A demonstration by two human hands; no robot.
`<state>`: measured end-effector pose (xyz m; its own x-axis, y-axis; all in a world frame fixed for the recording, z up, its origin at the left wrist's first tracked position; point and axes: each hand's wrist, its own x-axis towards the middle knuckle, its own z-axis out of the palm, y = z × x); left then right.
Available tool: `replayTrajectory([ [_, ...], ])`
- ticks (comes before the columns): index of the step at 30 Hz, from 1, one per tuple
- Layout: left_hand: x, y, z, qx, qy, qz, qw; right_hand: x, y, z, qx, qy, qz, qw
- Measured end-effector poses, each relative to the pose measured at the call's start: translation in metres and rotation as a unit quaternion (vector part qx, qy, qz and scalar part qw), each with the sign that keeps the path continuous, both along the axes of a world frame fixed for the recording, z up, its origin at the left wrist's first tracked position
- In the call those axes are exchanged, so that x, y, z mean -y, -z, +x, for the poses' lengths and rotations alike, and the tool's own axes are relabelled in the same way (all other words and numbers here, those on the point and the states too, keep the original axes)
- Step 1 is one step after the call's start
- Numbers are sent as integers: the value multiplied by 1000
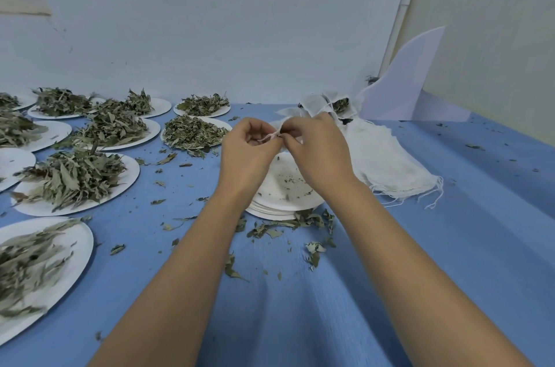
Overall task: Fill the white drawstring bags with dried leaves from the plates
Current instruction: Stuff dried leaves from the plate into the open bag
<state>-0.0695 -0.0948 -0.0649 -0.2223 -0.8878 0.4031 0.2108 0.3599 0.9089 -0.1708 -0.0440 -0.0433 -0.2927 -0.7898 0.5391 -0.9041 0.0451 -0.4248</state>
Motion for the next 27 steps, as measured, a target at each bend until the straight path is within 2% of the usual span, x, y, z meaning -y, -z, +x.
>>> replayTrajectory([
  [3, 1, 1, 1, 12, -5, -15, 1000, -1, 0, -1, 110, -9, -80, 991],
  [6, 1, 0, 2, 11, -10, -17, 1000, 1, 2, -1, 118, 21, -127, 985],
  [8, 1, -2, 4, 11, -8, -17, 1000, 1, 2, -5, 126, 23, -113, 985],
  [14, -2, -9, 8, 25, 33, -23, 999, -3, -3, -7, 231, -74, -32, 970],
  [22, -8, -15, 11, 91, 119, -48, 988, 0, 0, -2, 173, 21, -70, 982],
  [25, -6, -12, 8, 108, 75, -38, 991, 2, 2, -2, 203, 28, -36, 978],
  [27, -2, -9, 6, 113, 22, -41, 993, 1, -1, -2, 285, -14, -8, 958],
])
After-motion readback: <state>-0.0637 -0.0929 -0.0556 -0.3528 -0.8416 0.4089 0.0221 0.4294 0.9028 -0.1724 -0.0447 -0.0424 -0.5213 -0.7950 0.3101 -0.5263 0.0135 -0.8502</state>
